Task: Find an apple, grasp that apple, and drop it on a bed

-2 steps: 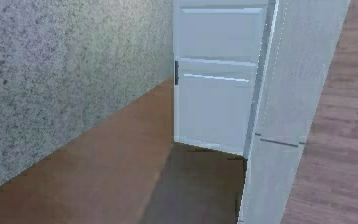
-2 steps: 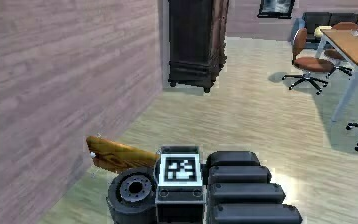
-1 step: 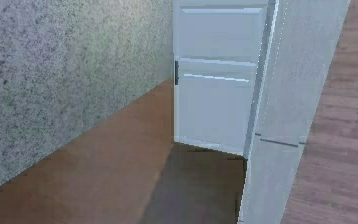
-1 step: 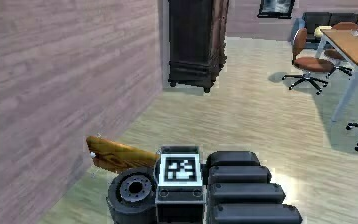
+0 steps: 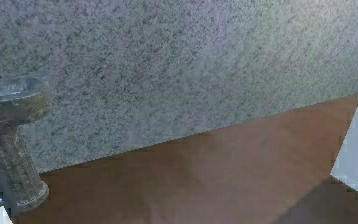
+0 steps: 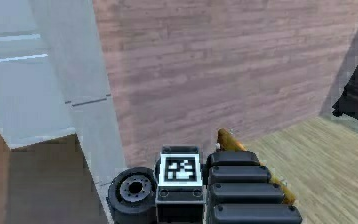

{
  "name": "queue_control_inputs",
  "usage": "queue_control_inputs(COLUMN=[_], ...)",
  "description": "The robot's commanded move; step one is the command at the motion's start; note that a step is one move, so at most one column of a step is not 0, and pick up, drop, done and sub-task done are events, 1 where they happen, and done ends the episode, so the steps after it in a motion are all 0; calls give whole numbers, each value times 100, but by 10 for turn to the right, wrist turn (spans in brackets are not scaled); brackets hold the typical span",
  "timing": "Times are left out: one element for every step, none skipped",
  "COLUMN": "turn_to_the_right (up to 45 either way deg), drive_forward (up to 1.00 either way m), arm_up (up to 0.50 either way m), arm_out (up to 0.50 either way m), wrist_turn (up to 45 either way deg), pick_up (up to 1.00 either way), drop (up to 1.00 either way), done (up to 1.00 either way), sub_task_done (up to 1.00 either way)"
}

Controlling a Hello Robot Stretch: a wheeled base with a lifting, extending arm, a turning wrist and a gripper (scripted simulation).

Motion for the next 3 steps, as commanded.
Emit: queue_control_inputs(turn_to_the_right=[0, 300, 0], drive_forward=[30, 0, 100], arm_up=[0, 0, 0], arm_out=[0, 0, 0], wrist_turn=[0, 0, 0], pick_up=[0, 0, 0], drop=[0, 0, 0], done=[0, 0, 0], sub_task_done=[0, 0, 0])
